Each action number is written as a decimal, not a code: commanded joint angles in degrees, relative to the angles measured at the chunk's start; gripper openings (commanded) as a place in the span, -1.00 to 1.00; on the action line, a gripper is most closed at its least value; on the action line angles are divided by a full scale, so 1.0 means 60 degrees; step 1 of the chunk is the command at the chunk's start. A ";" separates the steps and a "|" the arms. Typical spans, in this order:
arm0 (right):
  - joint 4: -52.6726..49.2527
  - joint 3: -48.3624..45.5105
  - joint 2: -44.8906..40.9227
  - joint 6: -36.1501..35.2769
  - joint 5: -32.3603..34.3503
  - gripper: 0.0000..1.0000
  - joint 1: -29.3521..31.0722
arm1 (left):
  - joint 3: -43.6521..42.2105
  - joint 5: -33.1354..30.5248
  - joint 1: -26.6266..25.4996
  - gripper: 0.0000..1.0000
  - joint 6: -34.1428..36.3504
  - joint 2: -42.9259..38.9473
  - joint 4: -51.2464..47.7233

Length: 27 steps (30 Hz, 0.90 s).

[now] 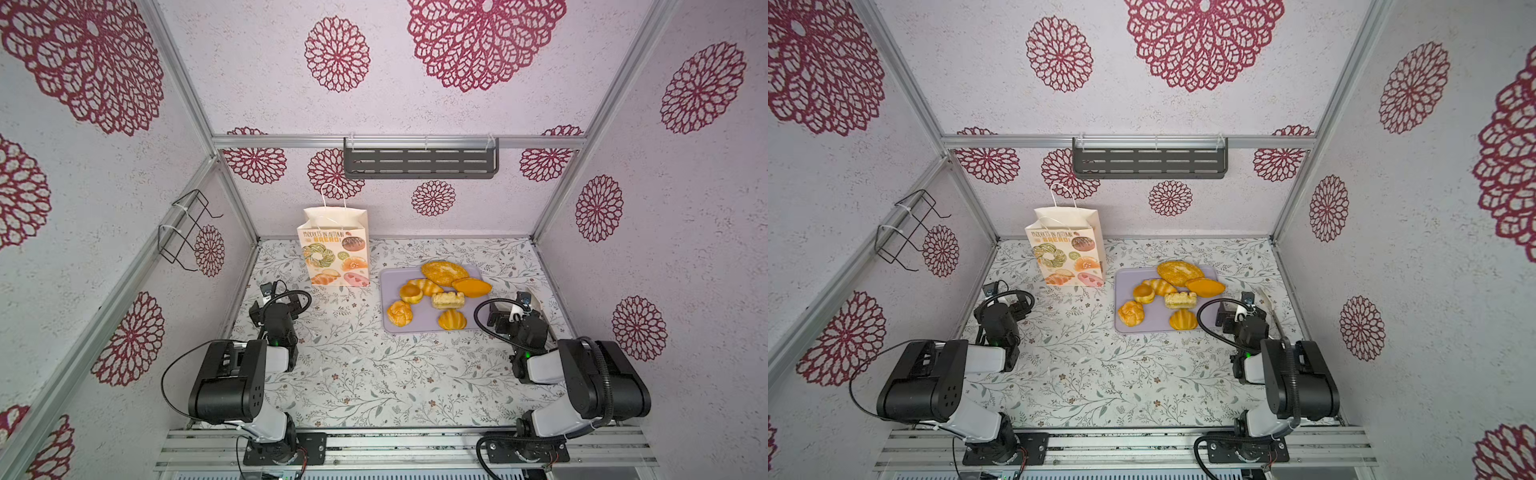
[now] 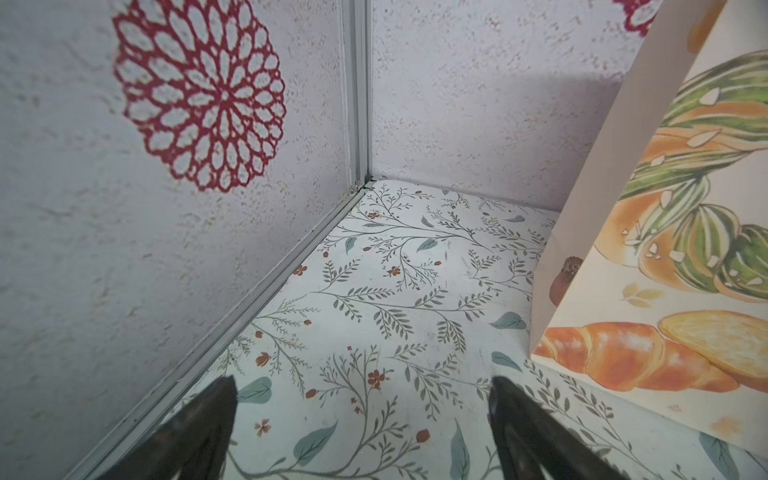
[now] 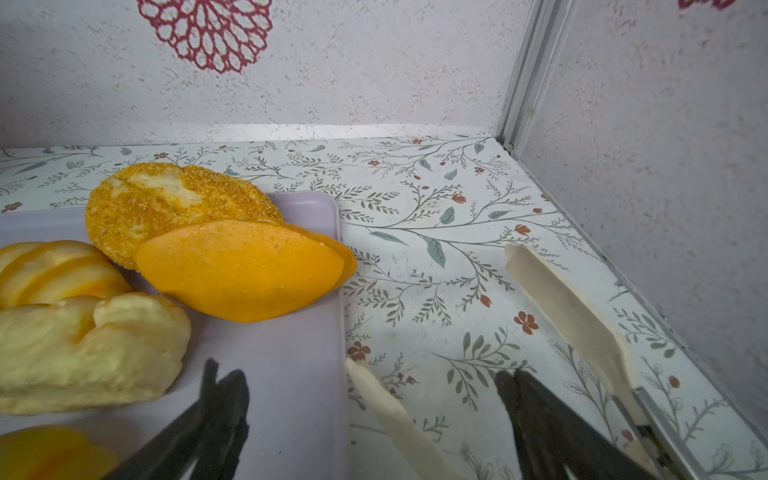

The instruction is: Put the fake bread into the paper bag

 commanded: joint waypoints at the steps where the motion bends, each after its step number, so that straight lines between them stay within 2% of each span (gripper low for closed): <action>1: 0.0423 0.0068 -0.0096 -0.0026 -0.0018 0.98 -0.0032 | 0.0089 0.0073 0.0091 0.94 -0.0048 0.0012 0.0177; 10: 0.0379 0.0106 -0.0089 -0.0034 -0.0018 0.98 -0.0036 | 0.0131 0.0267 0.0187 0.94 -0.0115 -0.0006 0.0034; 15: 0.0350 0.0130 -0.0078 -0.0002 -0.0036 0.98 -0.0039 | 0.0064 0.1981 0.0858 0.94 -0.0428 -0.0133 -0.0067; 24: 0.0355 0.0095 -0.0096 -0.0030 0.0004 0.98 -0.0028 | 0.0146 0.1916 0.0792 0.94 -0.0390 -0.0151 -0.0243; 27: 0.0379 0.0094 -0.0107 -0.0025 0.0097 0.98 -0.0014 | -0.0077 0.1441 0.0792 0.94 -0.0543 -0.0167 0.0192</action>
